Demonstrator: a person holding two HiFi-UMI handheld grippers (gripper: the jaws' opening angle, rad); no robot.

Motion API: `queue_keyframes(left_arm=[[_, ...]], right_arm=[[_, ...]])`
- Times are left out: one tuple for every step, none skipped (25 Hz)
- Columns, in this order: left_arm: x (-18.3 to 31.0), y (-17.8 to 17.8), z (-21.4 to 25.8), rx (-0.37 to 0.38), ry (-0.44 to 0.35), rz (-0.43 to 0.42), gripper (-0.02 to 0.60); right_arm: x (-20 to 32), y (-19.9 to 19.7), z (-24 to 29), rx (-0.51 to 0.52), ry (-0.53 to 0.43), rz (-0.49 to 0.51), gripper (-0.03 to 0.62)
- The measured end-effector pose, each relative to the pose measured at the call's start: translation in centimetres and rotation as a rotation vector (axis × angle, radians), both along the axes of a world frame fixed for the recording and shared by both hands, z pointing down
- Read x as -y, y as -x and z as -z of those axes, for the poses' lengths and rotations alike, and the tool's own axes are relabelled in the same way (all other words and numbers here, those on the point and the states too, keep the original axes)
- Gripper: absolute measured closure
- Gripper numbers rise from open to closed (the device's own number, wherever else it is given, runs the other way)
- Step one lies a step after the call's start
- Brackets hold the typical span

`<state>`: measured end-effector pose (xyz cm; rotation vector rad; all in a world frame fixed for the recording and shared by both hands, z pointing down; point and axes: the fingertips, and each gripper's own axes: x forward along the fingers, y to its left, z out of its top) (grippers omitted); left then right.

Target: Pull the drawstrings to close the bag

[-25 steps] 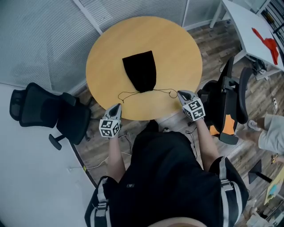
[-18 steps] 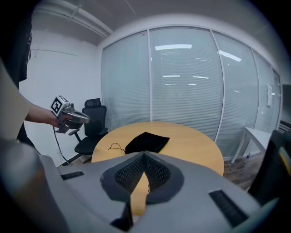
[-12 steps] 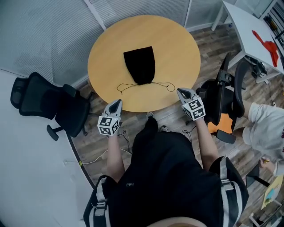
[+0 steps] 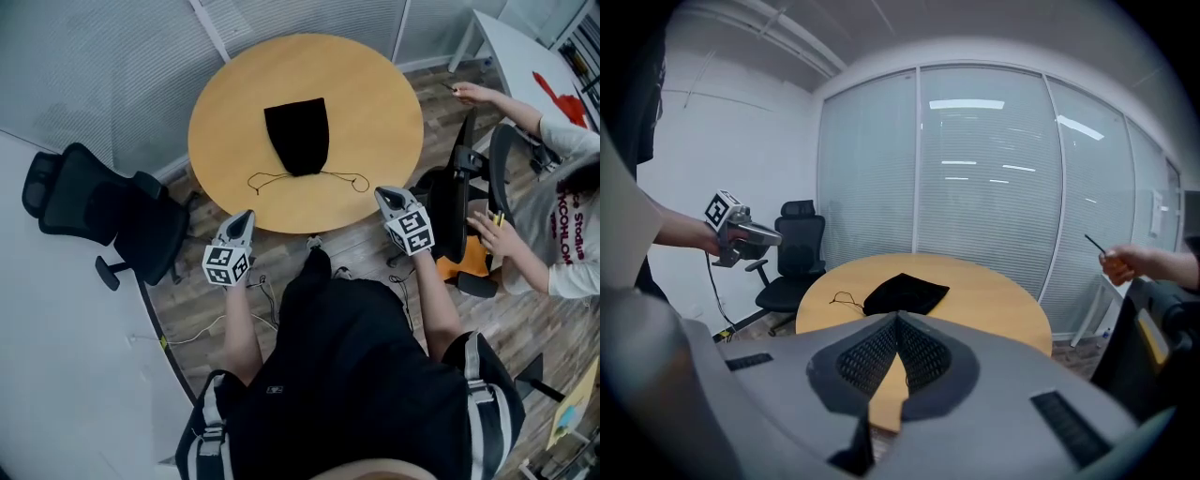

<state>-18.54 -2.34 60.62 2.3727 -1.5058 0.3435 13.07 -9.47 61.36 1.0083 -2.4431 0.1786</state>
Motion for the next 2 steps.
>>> queue_keyframes(left_arm=[[-0.19, 0.05, -0.13, -0.002, 0.002, 0.002, 0.566], [-0.38, 0.09, -0.26, -0.003, 0.003, 0.004, 0.566]], right_arm=[[-0.16, 0.05, -0.07, 0.001, 0.000, 0.002, 0.537], [-0.32, 0.11, -0.16, 0.001, 0.000, 0.003, 0.537]])
